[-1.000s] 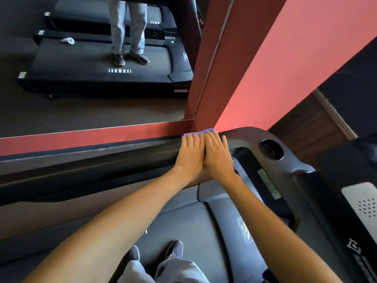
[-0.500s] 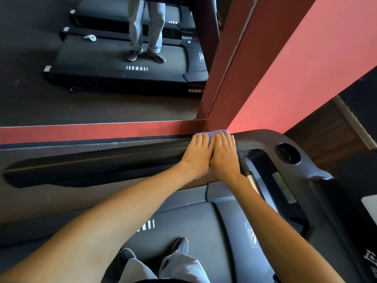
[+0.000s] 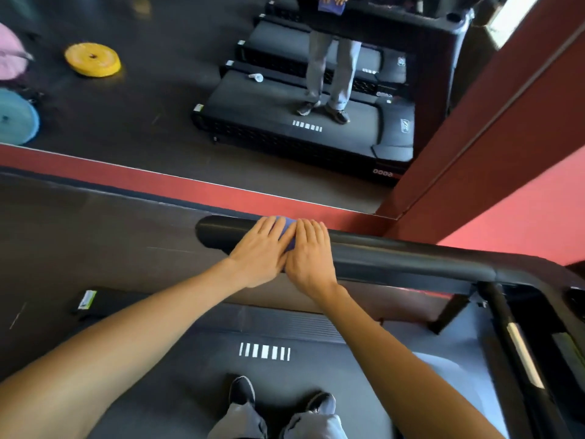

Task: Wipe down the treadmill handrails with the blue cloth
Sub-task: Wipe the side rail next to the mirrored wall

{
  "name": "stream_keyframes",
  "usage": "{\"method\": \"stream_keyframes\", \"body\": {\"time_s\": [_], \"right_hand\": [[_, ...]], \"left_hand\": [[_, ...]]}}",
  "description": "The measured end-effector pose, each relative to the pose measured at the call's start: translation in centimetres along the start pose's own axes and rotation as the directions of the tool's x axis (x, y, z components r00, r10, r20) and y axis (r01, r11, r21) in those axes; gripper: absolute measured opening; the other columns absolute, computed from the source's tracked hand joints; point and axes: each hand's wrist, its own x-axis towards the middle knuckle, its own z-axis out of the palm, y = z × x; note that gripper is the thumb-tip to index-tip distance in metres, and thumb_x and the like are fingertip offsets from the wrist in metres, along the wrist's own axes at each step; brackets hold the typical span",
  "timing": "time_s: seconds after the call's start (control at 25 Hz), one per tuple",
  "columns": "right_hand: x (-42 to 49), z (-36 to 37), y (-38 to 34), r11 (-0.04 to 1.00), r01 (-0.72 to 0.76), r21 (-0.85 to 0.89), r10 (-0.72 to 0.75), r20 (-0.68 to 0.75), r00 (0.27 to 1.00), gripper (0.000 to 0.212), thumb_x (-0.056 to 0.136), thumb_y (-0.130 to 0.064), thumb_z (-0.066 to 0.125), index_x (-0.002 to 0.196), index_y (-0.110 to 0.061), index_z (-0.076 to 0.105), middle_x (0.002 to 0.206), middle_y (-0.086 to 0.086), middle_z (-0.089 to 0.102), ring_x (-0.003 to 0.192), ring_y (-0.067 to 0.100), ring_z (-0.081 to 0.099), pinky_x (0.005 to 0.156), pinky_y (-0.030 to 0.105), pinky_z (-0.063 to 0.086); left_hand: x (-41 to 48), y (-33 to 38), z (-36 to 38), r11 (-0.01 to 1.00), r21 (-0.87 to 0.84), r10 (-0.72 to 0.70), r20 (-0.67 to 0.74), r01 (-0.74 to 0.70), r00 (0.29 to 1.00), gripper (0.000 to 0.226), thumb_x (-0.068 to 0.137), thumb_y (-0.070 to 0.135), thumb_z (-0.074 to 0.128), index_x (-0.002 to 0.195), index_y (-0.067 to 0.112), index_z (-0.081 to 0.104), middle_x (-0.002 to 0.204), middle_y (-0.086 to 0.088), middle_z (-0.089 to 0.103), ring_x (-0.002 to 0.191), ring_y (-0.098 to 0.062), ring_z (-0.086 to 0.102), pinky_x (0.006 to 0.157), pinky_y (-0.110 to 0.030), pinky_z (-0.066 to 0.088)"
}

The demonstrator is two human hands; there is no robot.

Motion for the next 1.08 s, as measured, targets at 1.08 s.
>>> {"method": "stream_keyframes", "body": {"time_s": [1.08], "right_hand": [[-4.7,-6.4,16.7,0.987,0.016,-0.159,-0.012,0.024,1.000,0.045,0.105,-0.030,0.016,0.126,-0.012,0.051,0.122,0.006,0.057,0.117,0.027,0.052,0.121,0.047,0.023]], "left_hand": [[9.7,15.2,-1.2,0.996,-0.087,-0.010,-0.076,0.003,0.997,0.060,0.106,0.030,0.005,0.149,-0.003,0.034,0.144,-0.030,0.048,0.134,-0.045,0.046,0.116,-0.054,0.036]]}}
